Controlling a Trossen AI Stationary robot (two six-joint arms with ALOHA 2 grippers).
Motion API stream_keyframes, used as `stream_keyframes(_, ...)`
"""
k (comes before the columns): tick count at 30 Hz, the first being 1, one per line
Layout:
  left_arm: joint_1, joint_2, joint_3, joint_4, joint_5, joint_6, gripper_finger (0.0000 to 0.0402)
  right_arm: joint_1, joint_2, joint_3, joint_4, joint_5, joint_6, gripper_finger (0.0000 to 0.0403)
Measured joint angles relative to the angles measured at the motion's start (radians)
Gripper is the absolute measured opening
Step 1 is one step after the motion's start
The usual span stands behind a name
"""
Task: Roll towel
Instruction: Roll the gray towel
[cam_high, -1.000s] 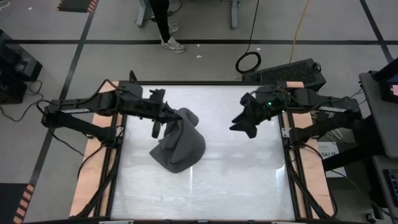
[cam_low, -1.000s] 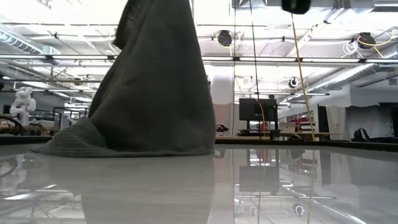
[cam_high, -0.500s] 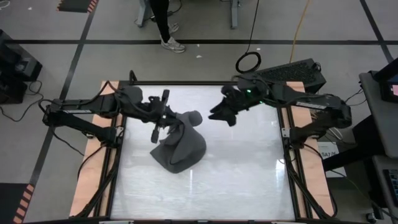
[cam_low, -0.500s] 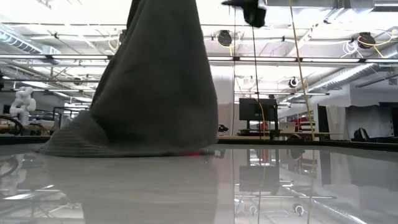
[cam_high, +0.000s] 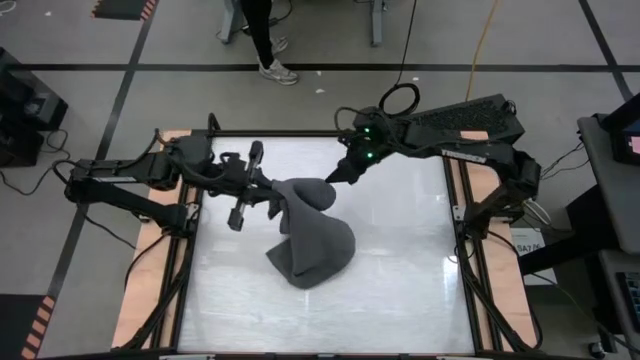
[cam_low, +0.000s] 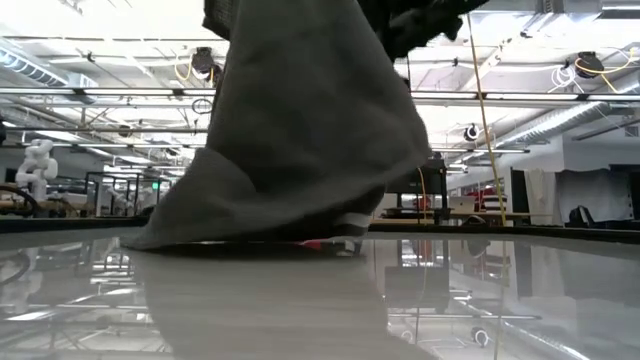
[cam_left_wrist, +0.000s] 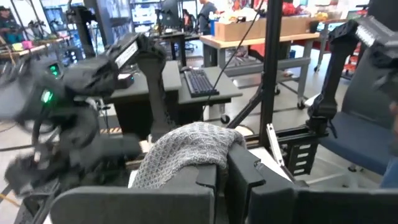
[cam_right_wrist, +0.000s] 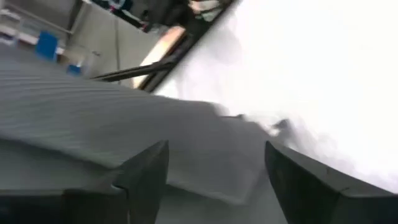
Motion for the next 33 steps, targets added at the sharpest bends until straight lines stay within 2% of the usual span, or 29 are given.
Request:
stream_keyframes(3,0.001,-0.016,0.000,0.001,0.000,0.000,0.0011,-0.015,0.045,-0.001,0.015,-0.049,-0.015,0.0273)
stream_keyframes(6,0.003,-0.023,0.000,0.001,0.000,0.001,0.0011,-0.008,0.102,-0.001,0.119,-0.195,0.000,0.0272)
stream_keyframes(8,0.003,-0.024,0.000,-0.002,0.000,0.001,0.0011,0.013,0.137,-0.001,0.190,-0.265,0.023,0.0263)
stream_keyframes(11,0.003,-0.024,0.000,-0.026,0.000,0.001,0.0011,0.044,0.168,-0.001,0.265,-0.292,0.044,0.0230)
stream_keyframes(14,0.003,-0.024,0.000,-0.056,0.000,-0.004,0.0011,0.065,0.173,-0.001,0.315,-0.289,0.051,0.0171)
stream_keyframes(19,0.003,-0.026,0.000,-0.063,-0.001,-0.007,0.0011,0.081,0.159,-0.001,0.339,-0.259,0.063,0.0035)
stream_keyframes(20,0.003,-0.027,0.000,-0.064,-0.001,-0.007,0.0011,0.081,0.148,-0.001,0.339,-0.251,0.067,0.0018)
stream_keyframes(27,0.003,-0.028,0.000,-0.080,-0.025,-0.046,0.0011,0.041,0.046,-0.001,0.310,-0.199,0.071,0.0003)
stream_keyframes(31,0.004,-0.028,0.000,-0.130,-0.172,-0.276,0.0011,0.018,-0.030,-0.001,0.255,-0.156,0.056,0.0002)
stream_keyframes(33,0.015,-0.028,0.000,-0.157,-0.192,-0.392,0.0011,0.006,-0.071,-0.001,0.211,-0.126,0.030,0.0001)
